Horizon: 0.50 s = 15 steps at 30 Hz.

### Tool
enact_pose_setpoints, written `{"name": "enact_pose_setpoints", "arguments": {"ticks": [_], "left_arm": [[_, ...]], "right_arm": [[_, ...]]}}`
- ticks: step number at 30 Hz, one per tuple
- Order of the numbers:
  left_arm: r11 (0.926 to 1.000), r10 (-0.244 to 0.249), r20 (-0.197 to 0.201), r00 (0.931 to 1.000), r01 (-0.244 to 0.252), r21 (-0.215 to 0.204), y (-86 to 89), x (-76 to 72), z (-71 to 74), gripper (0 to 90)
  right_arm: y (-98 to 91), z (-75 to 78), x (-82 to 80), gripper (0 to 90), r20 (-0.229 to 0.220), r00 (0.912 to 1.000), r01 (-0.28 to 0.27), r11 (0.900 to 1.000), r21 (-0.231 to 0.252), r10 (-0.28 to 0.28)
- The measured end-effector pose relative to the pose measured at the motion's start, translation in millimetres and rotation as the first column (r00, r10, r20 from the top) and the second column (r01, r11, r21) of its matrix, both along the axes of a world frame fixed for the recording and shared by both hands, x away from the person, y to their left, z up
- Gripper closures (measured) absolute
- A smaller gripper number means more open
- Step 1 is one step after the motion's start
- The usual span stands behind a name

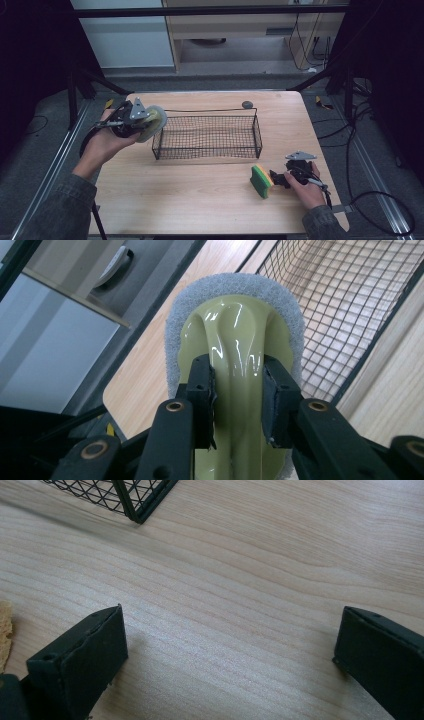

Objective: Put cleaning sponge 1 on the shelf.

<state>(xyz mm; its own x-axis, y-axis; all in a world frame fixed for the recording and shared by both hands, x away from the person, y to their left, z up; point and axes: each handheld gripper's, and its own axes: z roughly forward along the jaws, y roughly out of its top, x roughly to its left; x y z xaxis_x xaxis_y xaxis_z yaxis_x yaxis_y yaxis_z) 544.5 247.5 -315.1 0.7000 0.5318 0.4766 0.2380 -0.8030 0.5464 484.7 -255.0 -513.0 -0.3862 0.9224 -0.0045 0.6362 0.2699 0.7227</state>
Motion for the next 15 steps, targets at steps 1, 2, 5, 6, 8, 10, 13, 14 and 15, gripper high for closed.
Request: {"name": "enact_pose_setpoints", "arguments": {"ticks": [1, 2, 5, 6, 8, 10, 13, 14, 15], "left_arm": [[1.0000, 0.000, 0.000, 1.0000, 0.000, 0.000, 0.0, 0.0, 0.0, 69.7], [1.0000, -0.002, 0.003, 1.0000, 0.002, 0.005, -1.5, 1.8, 1.2, 69.7], [0.9996, -0.027, 0.009, 0.9996, 0.027, 0.011, -8.8, 7.2, 3.7, 69.8], [0.9996, -0.027, 0.009, 0.9996, 0.027, 0.011, -8.8, 7.2, 3.7, 69.7], [0.9990, -0.034, 0.007, 0.9994, 0.033, 0.030, -12.6, 8.9, 4.2, 69.7], [0.9986, -0.038, 0.008, 0.9992, 0.038, 0.036, -16.0, 10.7, 5.6, 69.7], [0.9961, -0.061, 0.018, 0.9980, 0.060, 0.064, -23.0, 13.4, 11.0, 69.7], [0.9961, -0.061, 0.018, 0.9980, 0.060, 0.064, -23.0, 13.4, 11.0, 69.8], [0.9946, -0.072, 0.017, 0.9973, 0.070, 0.077, -26.3, 14.7, 14.0, 69.7]], "right_arm": [[0.0, 0.0, 0.0, 0.7, 0.000, 1.0000, 0.000, 1.0000, 0.000, 0.000], [0.0, 0.0, 0.0, 0.7, 0.000, 1.0000, 0.000, 1.0000, 0.000, 0.000], [-0.1, 0.0, 0.0, 0.7, 0.000, 1.0000, -0.001, 1.0000, -0.001, 0.001], [-0.1, 0.0, 0.0, 0.7, 0.000, 1.0000, -0.001, 1.0000, -0.001, 0.001], [0.0, 0.0, 0.0, 0.7, 0.000, 1.0000, 0.000, 1.0000, 0.000, 0.000], [-0.1, 0.0, 0.0, 0.7, 0.000, 1.0000, -0.001, 1.0000, -0.001, 0.001], [0.0, 0.0, 0.0, 0.7, 0.000, 1.0000, 0.000, 1.0000, 0.000, 0.000], [-0.1, 0.0, 0.0, 0.7, 0.000, 1.0000, -0.001, 1.0000, -0.002, 0.001], [0.0, 0.0, 0.0, 0.7, 0.000, 1.0000, 0.000, 1.0000, 0.000, 0.000]]}}
